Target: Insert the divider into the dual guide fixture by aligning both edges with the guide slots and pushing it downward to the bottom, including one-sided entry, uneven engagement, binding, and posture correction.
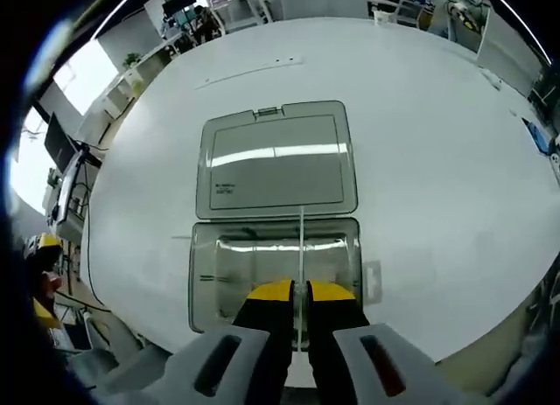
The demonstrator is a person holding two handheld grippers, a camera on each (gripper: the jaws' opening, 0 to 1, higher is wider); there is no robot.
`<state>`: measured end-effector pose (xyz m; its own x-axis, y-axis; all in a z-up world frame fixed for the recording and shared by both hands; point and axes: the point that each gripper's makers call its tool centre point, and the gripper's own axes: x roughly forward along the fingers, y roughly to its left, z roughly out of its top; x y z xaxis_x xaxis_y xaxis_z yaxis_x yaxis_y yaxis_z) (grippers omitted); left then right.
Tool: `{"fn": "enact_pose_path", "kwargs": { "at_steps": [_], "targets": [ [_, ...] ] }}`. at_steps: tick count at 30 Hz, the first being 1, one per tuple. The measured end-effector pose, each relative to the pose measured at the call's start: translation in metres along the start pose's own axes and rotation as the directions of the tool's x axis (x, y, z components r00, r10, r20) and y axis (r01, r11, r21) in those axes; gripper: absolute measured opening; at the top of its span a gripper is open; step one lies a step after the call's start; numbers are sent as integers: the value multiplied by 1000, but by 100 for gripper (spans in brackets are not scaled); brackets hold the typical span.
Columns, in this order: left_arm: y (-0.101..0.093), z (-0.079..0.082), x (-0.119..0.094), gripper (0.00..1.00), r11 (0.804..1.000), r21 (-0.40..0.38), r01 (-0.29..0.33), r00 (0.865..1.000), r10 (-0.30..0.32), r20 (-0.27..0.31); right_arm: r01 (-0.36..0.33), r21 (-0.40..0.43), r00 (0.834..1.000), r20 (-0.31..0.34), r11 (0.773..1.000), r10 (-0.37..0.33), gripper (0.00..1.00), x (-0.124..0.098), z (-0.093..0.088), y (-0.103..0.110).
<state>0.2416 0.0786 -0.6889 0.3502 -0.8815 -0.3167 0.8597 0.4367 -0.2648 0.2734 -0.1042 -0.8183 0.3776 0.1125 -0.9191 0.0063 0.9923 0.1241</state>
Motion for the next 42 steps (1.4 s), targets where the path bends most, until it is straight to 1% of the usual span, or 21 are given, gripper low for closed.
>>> {"fn": "enact_pose_path", "kwargs": {
  "at_steps": [16, 20, 29, 31, 33, 42],
  "targets": [
    [2, 1, 0, 36, 1000, -3, -5, 1000, 5, 3, 4, 3, 1000, -21, 1000, -4, 0, 8, -4, -2],
    [2, 1, 0, 36, 1000, -3, -9, 1000, 9, 2, 11, -7, 1000, -22, 1000, -11, 0, 12, -4, -4],
    [3, 2, -3, 36, 1000, -6, -17, 1000, 17, 8, 8, -37, 1000, -21, 999, -9, 0, 14, -4, -4],
    [4, 2, -3, 36, 1000, -6, -18, 1000, 18, 10, 0, -37, 1000, -18, 999, 0, 0, 10, -4, -3],
    [3, 2, -3, 36, 1000, -7, -17, 1000, 17, 9, 6, -58, 1000, -14, 998, -6, 0, 8, -4, -1],
    [2, 2, -2, 36, 1000, -6, -14, 1000, 14, 13, 3, -58, 1000, 11, 998, -2, 0, -1, -6, 1]
  ]
}}
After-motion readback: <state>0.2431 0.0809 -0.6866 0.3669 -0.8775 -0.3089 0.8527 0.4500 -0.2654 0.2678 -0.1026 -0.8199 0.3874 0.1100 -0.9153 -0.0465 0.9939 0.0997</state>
